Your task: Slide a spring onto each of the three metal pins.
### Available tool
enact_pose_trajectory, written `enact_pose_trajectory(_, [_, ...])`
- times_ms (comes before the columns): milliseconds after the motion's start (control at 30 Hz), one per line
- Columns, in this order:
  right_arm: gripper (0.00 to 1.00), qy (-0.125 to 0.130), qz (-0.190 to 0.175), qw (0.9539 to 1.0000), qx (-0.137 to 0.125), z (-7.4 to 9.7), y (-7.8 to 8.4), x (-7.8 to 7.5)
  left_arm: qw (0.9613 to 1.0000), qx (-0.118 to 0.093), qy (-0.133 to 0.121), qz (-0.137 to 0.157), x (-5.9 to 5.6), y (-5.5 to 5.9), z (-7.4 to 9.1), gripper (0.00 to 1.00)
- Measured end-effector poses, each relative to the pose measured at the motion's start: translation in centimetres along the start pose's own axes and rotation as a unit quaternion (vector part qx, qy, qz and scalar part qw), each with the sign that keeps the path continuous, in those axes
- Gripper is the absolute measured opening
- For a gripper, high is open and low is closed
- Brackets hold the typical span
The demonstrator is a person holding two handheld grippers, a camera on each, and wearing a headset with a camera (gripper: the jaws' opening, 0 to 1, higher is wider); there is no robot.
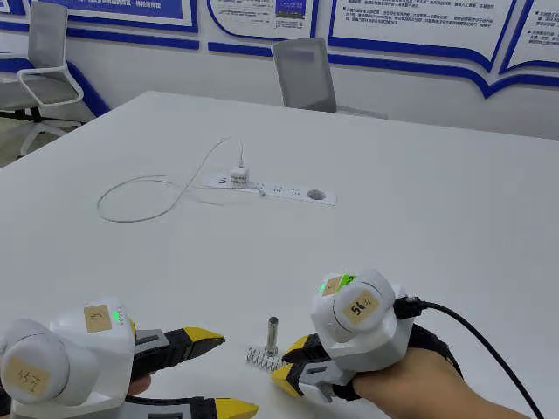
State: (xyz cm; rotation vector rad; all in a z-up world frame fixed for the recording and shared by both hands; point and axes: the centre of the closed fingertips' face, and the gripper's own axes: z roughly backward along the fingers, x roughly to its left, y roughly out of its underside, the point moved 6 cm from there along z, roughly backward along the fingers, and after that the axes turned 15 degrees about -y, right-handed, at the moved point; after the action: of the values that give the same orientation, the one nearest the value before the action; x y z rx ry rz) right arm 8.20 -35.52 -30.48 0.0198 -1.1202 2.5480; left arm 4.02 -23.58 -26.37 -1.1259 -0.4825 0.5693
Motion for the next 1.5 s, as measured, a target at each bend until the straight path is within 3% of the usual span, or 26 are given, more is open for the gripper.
enact_pose_trajectory(433, [0.12, -0.006, -0.017, 0.9998, 0.004, -0.3, 0.4, -0.3, 1.0, 0.003, -0.001, 0.001, 0.1, 0.2, 0.0, 0.52])
enact_pose_trajectory(667, [0.12, -0.016, -0.012, 0.9998, 0.009, 0.2, 0.4, 0.6, 1.0, 0.006, 0.003, -0.002, -0.1, 0.4, -0.1, 0.51])
enact_pose_trajectory(1233, [0.12, -0.052, 0.059, 0.9965, 0.028, 4.6, -0.5, 3.3, 0.9997, 0.004, 0.023, -0.012, -1.2, 0.1, -0.9, 0.5])
enact_pose_trajectory(1500, [0.12, -0.096, 0.092, 0.9903, 0.041, 6.5, -0.7, 4.6, 0.9987, -0.002, 0.045, -0.024, -2.4, -0.2, -1.3, 0.47])
